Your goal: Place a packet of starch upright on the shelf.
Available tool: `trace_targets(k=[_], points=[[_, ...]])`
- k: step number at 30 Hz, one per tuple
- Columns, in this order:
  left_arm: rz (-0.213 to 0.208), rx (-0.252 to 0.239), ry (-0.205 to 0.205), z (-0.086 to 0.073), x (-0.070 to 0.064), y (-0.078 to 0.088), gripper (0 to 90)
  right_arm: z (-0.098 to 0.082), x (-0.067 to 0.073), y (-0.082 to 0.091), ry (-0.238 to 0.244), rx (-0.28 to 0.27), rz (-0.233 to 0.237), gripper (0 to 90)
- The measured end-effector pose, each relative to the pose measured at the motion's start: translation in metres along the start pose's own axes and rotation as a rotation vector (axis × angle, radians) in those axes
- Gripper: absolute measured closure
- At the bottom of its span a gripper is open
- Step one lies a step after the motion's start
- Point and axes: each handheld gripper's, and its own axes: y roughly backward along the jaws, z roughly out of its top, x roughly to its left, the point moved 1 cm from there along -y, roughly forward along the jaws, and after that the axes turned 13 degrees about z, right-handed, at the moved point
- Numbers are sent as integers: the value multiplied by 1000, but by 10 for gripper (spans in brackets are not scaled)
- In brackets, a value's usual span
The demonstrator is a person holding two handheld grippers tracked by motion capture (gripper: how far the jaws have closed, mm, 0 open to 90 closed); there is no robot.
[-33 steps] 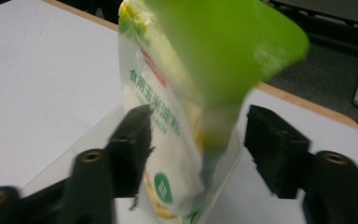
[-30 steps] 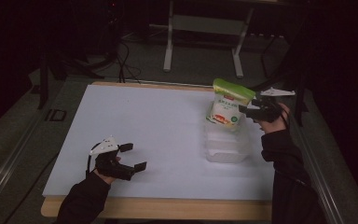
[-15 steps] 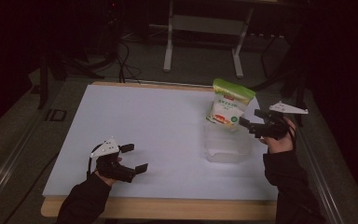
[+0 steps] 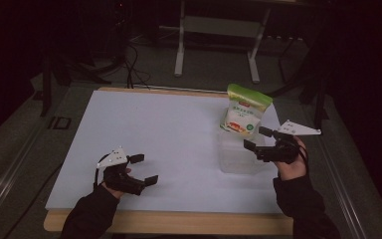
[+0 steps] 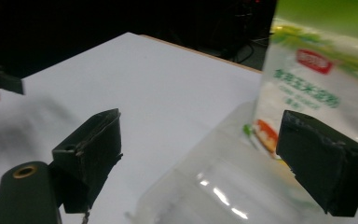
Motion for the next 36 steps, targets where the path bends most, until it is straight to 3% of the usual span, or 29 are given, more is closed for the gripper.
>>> trace_targets(k=[6,12,17,23,30,36], points=[[-11,4,-13,0,-1,0,8,-13,24,-5,7,0,52,134],[-11,13,-36,-2,-5,-2,8,-28,42,-9,27,11,60,127],[13,-4,-59,-1,-6,0,8,-39,52,-8,21,2,67,126],[13,4,-66,-4,-5,-1,8,-55,62,-9,23,28,46,126],[2,21,-72,-7,-7,-2,8,-66,66,-5,28,13,27,126],[-4,31,-85,-9,-9,-4,9,-76,67,1,52,14,-21,126]])
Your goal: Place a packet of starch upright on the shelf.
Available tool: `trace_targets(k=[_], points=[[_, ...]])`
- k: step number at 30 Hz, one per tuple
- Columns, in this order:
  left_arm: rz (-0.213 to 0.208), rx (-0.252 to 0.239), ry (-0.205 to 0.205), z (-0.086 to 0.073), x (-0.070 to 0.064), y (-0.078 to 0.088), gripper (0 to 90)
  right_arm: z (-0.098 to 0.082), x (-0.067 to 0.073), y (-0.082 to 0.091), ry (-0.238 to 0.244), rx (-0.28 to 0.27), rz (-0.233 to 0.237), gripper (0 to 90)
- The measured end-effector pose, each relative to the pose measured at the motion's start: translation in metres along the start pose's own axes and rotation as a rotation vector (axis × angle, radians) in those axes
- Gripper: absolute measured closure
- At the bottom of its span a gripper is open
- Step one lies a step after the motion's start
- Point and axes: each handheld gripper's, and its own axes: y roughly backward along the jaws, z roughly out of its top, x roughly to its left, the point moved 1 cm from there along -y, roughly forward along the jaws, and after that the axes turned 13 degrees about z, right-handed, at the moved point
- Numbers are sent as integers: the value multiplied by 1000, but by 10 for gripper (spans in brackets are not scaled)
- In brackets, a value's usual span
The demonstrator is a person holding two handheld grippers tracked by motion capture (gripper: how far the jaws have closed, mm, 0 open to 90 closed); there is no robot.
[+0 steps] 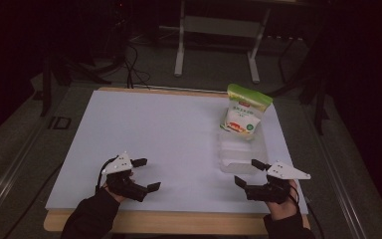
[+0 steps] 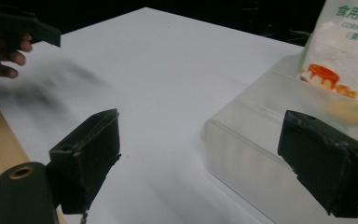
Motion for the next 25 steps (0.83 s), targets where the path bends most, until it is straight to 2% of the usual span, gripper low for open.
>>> trace_targets(k=[4,8,14,16,17,25], points=[[-1,4,2,-2,0,-1,9,-4,2,4,24,-1,-23,126],[-4,9,1,-2,0,-1,8,-10,4,5,55,29,-45,127],[-3,12,4,-4,1,-2,8,-12,2,5,52,38,-44,128],[5,20,-4,-4,1,-2,9,-12,2,5,57,39,-42,128],[22,27,-33,-3,0,-2,8,-12,2,5,56,41,-44,128],[13,32,-34,-5,-2,-4,9,-13,1,5,56,38,-48,129]])
